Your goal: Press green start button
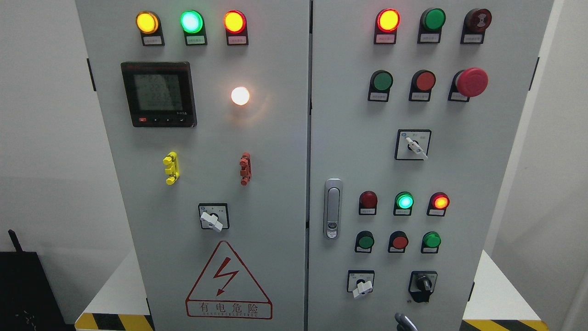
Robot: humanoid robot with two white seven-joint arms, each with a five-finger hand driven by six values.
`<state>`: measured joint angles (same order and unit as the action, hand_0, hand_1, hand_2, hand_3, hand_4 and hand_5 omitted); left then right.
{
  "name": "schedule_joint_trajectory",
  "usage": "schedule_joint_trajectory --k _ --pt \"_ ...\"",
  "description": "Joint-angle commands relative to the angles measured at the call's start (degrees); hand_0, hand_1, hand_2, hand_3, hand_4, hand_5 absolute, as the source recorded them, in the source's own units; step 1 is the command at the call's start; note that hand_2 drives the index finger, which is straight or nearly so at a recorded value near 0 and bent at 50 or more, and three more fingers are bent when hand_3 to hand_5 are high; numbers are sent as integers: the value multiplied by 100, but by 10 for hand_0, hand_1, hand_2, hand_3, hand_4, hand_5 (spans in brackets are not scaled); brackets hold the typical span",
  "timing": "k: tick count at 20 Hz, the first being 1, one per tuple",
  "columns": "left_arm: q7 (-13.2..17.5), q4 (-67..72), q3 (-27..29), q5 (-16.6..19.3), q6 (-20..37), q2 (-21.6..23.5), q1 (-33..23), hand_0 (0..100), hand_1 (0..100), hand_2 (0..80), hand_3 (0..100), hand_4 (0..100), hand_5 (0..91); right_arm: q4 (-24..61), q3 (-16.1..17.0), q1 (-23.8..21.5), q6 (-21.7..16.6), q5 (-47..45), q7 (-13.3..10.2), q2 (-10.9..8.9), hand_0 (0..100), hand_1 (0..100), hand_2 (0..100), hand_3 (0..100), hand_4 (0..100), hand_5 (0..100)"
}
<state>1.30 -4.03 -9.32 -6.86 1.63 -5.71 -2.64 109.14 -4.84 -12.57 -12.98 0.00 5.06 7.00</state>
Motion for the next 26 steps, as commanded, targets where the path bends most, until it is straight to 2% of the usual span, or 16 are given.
schedule_joint_trajectory --k 1,15,18,21,26 --pt "2 -1 0 0 4 0 1 120 556 0 0 0 0 -24 19 9 15 -167 4 3 0 58 0 0 0 0" --pt "2 -1 0 0 4 0 1 120 556 0 0 0 0 -33 1 122 -73 -70 22 3 0 60 0 0 0 0" --pt "2 -1 0 0 4 0 1 120 556 0 0 0 0 -33 80 324 -82 385 31 -6 0 79 0 0 0 0" --pt "2 -1 0 0 4 0 1 120 556 0 0 0 0 -24 264 491 -108 702 285 -6 0 89 0 0 0 0" --pt "2 -1 0 0 4 0 1 120 556 0 0 0 0 -59 484 746 -310 1607 312 -6 0 97 0 0 0 0"
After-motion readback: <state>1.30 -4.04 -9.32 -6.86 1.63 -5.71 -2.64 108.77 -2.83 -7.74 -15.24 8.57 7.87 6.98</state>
